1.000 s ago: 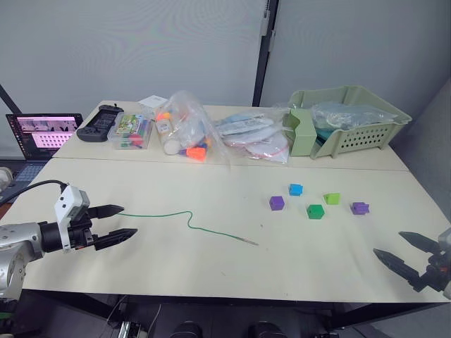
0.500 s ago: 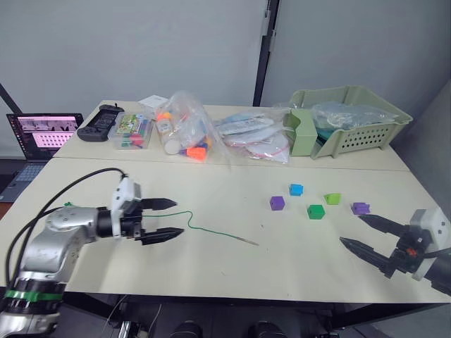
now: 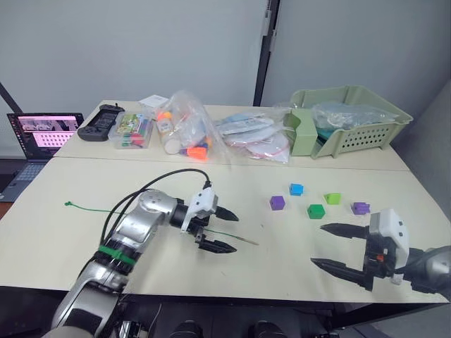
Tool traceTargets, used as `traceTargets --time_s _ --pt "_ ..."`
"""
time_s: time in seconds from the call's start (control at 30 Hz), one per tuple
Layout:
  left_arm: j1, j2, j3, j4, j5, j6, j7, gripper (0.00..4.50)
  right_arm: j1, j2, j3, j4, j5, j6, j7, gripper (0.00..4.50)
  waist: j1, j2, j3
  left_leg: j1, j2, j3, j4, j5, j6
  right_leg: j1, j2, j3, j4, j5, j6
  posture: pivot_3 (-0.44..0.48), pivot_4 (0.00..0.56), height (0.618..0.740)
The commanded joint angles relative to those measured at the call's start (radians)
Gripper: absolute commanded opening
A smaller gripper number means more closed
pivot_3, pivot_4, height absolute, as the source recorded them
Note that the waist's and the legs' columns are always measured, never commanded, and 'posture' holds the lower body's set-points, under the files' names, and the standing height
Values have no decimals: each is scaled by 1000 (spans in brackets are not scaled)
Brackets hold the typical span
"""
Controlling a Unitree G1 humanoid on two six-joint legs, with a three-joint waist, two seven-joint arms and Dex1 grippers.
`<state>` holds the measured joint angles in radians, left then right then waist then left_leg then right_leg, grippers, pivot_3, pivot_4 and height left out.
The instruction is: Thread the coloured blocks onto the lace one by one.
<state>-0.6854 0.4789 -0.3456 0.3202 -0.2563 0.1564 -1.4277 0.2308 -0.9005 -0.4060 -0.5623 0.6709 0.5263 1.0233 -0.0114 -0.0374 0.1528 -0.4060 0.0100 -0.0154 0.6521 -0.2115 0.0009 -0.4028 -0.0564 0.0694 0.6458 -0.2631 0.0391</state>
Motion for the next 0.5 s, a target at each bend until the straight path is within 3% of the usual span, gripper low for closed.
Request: traceTargets --time_s 0.03,0.23,0.4,0.5 --pt "-41 -22 -8 78 41 -79 -22 4500 12 5 -32 -50 15 7 -22 4462 0 0 0 0 0 0 0 0 0 0 0 0 0 0 0 0 150 740" --pt "-92 -104 -45 299 153 -255 -10 4500 62 40 -49 -94 17 4 -63 4462 3 0 0 -1 -1 -1 2 0 0 0 0 -1 0 0 0 0 150 740" --pt "-125 -146 -62 380 212 -300 -3 4500 94 54 -61 -121 21 3 -80 4462 4 0 0 -3 -1 -3 5 -1 2 0 0 -2 1 0 1 0 150 740" --pt "-149 -142 -94 403 283 -326 11 3714 100 57 -66 -127 26 6 -88 4500 5 0 0 -3 -1 -3 7 -1 2 1 0 -2 1 1 2 0 150 740"
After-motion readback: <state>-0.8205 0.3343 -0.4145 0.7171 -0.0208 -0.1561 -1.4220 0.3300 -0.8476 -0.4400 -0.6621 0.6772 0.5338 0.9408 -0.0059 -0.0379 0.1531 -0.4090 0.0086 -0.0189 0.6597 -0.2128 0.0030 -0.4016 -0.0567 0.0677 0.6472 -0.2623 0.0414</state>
